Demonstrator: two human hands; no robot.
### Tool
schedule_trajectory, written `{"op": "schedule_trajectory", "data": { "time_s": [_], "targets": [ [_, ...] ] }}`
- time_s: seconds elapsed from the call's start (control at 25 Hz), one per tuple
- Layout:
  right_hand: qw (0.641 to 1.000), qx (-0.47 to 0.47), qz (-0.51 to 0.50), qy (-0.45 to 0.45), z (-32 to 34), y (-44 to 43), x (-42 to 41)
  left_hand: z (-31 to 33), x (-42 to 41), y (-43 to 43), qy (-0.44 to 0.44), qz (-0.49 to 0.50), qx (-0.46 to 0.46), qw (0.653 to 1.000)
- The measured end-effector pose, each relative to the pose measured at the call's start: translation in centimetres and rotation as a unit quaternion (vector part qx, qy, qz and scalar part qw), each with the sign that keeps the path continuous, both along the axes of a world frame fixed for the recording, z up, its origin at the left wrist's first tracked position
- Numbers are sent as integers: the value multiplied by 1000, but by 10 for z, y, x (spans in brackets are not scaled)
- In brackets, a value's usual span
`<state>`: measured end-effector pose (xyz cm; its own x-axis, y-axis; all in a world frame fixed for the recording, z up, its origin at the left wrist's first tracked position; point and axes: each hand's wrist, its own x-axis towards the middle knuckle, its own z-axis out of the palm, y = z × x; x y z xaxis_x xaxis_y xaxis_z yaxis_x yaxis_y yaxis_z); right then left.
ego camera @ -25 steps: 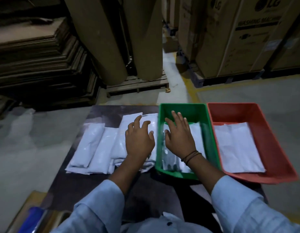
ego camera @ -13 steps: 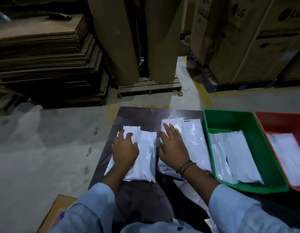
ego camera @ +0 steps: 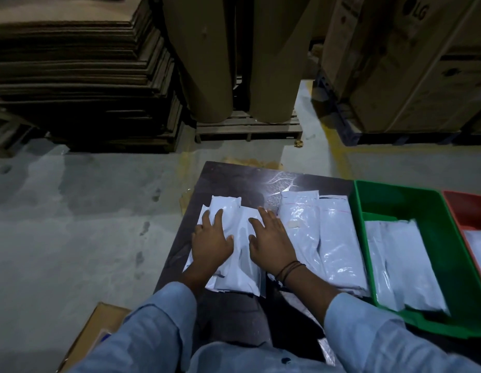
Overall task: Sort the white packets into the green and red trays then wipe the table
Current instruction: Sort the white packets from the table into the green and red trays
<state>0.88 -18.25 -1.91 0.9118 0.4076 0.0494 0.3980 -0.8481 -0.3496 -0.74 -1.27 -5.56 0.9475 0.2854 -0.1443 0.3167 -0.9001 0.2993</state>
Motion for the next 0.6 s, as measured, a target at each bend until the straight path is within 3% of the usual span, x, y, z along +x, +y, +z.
{"op": "schedule_trajectory", "data": {
  "time_s": [0.36, 0.6],
  "targets": [
    [995, -55, 5, 80, -12, 37, 4, 19, -10, 34, -97, 50, -11, 994],
    [973, -89, -93, 191, -36, 65, -2, 22, -30, 41, -87, 80, -33, 992]
  ]
}}
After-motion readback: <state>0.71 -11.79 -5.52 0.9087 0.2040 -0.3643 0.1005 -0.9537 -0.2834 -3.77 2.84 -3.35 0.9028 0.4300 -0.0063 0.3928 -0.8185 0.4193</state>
